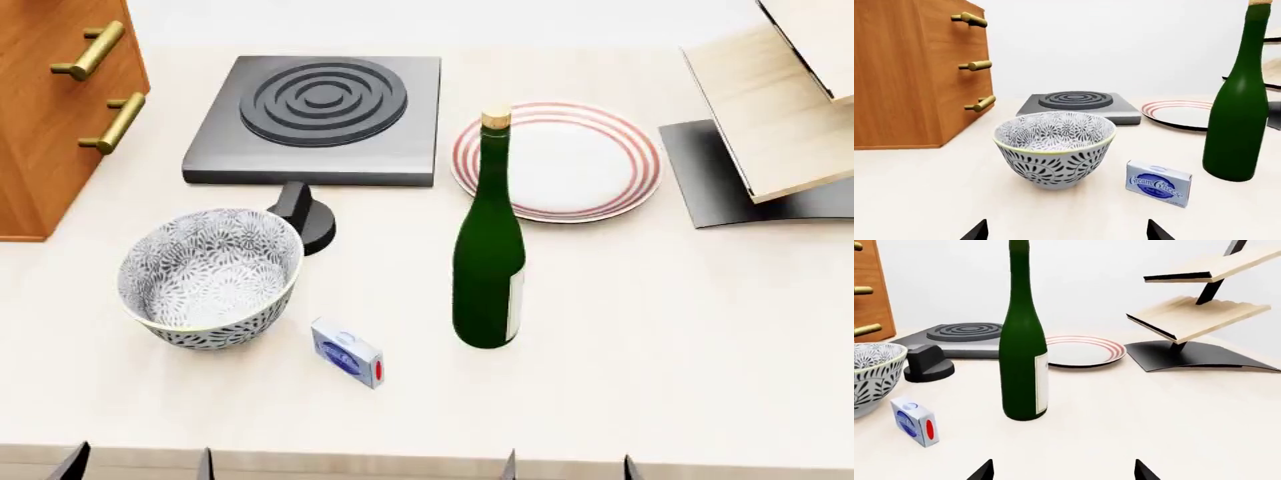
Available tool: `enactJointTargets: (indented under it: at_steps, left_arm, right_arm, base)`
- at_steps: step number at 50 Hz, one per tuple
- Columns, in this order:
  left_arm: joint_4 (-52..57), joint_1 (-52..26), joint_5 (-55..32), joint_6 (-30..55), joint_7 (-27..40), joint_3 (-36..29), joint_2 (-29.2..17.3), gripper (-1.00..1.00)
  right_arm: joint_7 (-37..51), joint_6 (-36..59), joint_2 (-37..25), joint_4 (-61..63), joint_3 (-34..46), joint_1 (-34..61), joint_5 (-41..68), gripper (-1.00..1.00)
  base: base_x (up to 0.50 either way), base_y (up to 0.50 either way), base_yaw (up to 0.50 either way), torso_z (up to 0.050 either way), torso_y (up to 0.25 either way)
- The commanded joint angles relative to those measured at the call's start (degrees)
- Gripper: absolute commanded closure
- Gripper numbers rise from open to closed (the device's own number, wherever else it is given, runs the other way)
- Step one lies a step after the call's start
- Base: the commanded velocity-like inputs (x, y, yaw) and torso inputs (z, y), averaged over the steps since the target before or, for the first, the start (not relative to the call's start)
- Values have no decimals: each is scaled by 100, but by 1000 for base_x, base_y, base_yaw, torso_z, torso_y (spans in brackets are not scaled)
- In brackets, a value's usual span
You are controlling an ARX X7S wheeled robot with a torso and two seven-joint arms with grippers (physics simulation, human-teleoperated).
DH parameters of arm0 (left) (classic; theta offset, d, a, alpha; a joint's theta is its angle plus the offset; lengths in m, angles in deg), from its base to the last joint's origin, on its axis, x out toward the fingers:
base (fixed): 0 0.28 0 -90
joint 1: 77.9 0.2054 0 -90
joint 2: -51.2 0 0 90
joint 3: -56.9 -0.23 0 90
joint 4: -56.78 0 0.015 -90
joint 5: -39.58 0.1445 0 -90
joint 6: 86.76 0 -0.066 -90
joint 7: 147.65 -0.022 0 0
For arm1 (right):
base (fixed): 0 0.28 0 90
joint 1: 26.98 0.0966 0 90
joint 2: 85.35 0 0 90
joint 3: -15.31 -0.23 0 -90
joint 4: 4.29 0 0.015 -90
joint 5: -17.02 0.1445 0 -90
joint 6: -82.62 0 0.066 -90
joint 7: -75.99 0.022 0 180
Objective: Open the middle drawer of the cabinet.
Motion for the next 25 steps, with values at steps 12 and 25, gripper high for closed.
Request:
enactJointTargets:
  at_steps: [12, 25]
  left_arm:
    - [1552, 12, -287, 517, 211, -23, -283, -100]
    - [3082, -235, -477, 1494, 412, 6, -443, -100]
  right_arm:
    - [358, 1074, -234, 1707, 172, 191, 27, -100]
    - [569, 1778, -372, 2990, 244, 291, -88, -100]
  base:
    - [0, 0, 0, 0, 0]
    - [0, 0, 0, 0, 0]
